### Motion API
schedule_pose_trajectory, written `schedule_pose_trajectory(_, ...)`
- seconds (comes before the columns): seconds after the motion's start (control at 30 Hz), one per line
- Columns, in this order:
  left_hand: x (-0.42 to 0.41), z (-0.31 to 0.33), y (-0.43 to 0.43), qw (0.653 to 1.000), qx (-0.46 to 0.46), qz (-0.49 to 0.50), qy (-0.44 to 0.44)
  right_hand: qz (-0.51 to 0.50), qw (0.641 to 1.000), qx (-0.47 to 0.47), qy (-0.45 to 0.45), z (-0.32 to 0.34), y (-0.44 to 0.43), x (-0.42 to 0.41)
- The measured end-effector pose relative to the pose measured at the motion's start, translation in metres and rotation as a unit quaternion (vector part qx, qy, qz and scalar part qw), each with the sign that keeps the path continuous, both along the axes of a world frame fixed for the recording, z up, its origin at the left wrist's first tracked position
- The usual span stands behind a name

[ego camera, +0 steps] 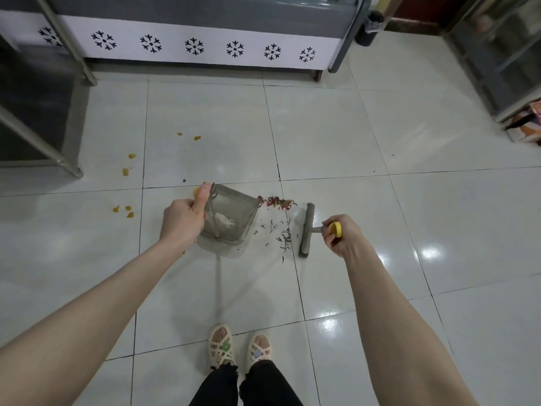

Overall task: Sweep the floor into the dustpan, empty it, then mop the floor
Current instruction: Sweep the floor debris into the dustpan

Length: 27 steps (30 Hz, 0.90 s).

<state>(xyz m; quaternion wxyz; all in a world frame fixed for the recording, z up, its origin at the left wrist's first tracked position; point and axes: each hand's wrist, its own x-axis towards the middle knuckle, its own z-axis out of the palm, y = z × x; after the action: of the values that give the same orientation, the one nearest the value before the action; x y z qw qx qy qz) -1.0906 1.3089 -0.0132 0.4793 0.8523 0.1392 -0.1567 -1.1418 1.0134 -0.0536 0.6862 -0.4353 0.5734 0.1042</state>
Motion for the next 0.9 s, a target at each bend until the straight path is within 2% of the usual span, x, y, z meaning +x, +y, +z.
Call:
schedule_pose_trajectory(0.3, 0.002, -0.006, -0.006, 1.000, 0.000, 0.007, -0.003, 0.106, 0.990, -0.089, 0.040, -0.034, -0.025, 0.015)
schedule_pose_trajectory(0.6, 0.004, -0.016, -0.029, 0.998, 0.017, 0.058, -0.003, 0.211, 0.977, -0.034, 0.018, -0.054, -0.026, 0.052)
schedule_pose_trajectory(0.8, 0.003, -0.009, -0.042, 0.997, 0.019, 0.079, -0.007, 0.328, 0.944, -0.003, 0.050, -0.038, -0.032, 0.056)
schedule_pose_trajectory(0.9, -0.004, -0.002, -0.046, 0.996, 0.026, 0.088, -0.007, 0.352, 0.934, -0.014, 0.053, -0.021, -0.039, 0.060)
